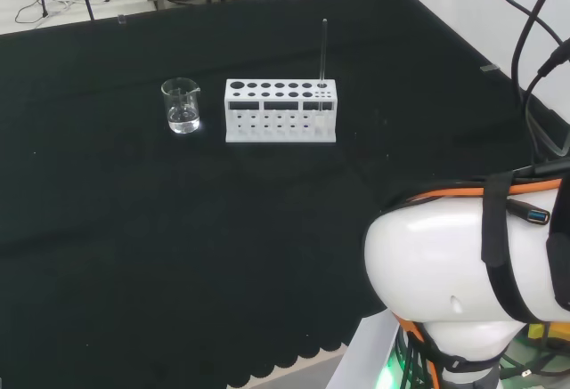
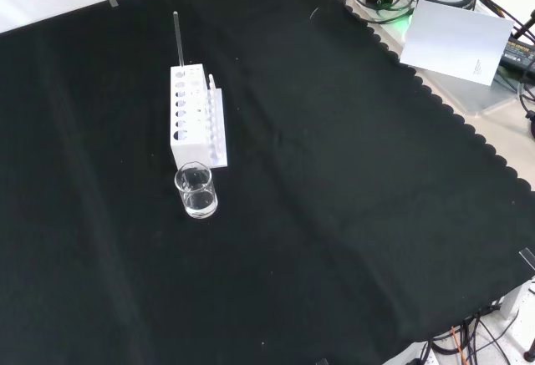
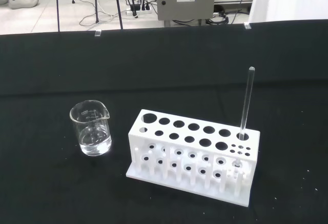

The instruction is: Take the glass rod from the white test tube rack.

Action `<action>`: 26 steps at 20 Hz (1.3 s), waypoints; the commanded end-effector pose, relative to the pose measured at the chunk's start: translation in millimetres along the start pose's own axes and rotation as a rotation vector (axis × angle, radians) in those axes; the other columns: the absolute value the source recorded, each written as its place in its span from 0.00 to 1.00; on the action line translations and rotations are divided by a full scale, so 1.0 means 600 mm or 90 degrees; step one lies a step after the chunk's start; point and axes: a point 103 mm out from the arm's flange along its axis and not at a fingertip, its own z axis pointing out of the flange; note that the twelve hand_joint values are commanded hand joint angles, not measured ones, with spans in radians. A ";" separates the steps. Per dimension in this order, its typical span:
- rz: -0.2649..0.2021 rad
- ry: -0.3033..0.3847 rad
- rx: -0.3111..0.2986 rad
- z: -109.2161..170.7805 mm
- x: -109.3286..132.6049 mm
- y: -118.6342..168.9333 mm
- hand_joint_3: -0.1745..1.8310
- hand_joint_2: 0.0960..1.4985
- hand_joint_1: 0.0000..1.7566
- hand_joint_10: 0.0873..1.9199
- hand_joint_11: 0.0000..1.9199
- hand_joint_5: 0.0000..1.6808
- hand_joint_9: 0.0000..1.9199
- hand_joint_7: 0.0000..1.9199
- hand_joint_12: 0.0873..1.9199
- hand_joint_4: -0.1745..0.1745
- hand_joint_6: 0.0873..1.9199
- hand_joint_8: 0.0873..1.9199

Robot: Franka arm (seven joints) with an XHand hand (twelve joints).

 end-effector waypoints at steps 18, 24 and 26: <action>0.011 -0.001 -0.006 -0.004 -0.015 0.036 0.44 0.50 0.44 0.44 0.03 0.11 0.08 0.01 0.75 0.00 0.03 0.43; 0.022 0.005 -0.002 -0.014 -0.039 0.089 0.44 0.50 0.44 0.44 0.06 0.12 0.11 0.03 0.75 0.00 0.02 0.45; 0.028 0.009 0.000 -0.012 -0.050 0.108 0.44 0.50 0.44 0.44 0.07 0.12 0.12 0.04 0.75 0.00 0.02 0.45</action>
